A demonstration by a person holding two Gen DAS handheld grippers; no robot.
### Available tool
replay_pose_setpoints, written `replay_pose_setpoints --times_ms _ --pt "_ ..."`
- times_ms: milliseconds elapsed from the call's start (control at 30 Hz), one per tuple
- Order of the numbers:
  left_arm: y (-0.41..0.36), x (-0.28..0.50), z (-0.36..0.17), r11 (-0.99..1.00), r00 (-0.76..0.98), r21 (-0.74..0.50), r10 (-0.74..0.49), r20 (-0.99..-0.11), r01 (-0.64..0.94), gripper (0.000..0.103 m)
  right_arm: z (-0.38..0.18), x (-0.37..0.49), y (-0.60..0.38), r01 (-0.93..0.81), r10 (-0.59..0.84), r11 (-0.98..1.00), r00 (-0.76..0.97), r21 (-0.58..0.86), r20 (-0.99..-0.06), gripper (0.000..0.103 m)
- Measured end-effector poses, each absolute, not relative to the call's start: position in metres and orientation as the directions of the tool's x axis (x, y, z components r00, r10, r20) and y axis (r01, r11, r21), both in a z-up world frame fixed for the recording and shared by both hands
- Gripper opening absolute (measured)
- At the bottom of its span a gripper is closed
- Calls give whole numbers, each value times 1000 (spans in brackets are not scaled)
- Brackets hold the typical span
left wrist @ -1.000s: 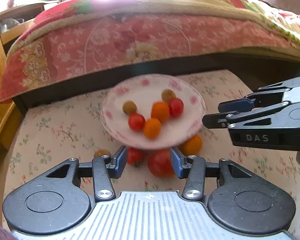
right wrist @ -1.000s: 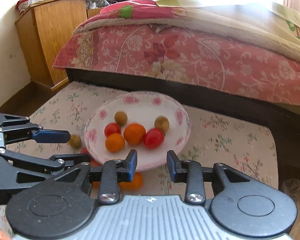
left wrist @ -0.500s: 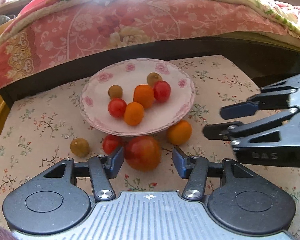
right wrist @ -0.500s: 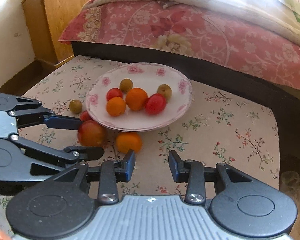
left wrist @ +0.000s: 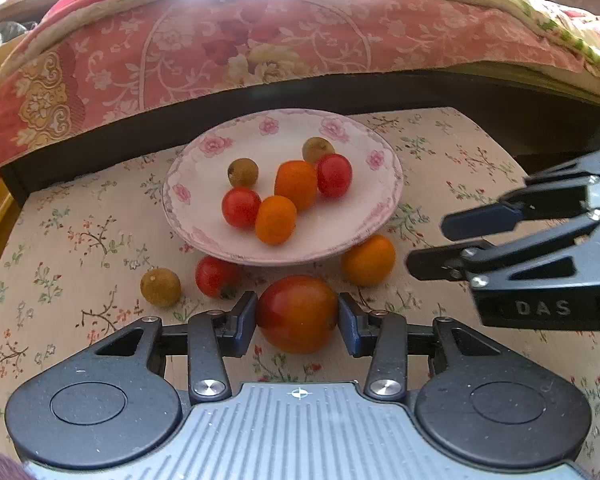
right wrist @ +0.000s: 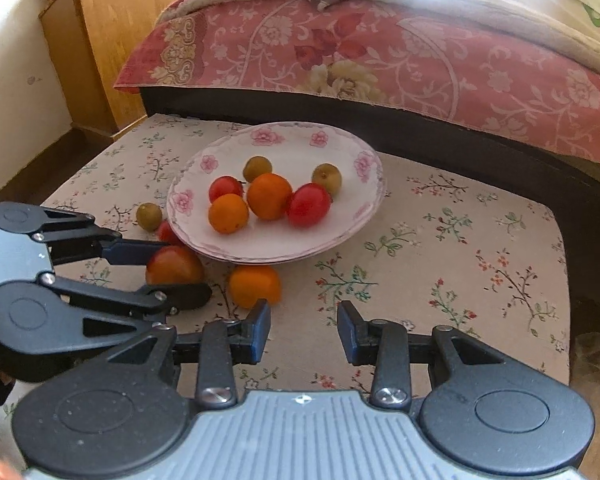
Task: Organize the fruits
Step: 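Move both grippers back from the plate toward fruits on the table, then grasp the large red-yellow tomato with the left gripper while the right gripper grasps an orange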
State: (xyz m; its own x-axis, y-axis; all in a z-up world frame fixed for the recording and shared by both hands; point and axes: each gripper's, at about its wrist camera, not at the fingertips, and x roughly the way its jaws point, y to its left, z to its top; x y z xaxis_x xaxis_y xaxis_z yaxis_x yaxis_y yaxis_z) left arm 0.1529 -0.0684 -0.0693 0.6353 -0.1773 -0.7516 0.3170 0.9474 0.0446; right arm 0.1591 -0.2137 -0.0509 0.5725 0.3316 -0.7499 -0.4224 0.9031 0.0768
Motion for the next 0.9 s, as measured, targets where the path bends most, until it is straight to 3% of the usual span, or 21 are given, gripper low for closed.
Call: replay_pose_setpoints --times_ms 767,900 --pt "-54 140 -71 945 616 39 -181 -767 325 53 -70 178 -180 -474 366 877 542 85 -757 40" --pt "-57 138 -75 940 604 39 -185 -776 338 52 -68 176 -180 -472 354 879 543 72 -761 36"
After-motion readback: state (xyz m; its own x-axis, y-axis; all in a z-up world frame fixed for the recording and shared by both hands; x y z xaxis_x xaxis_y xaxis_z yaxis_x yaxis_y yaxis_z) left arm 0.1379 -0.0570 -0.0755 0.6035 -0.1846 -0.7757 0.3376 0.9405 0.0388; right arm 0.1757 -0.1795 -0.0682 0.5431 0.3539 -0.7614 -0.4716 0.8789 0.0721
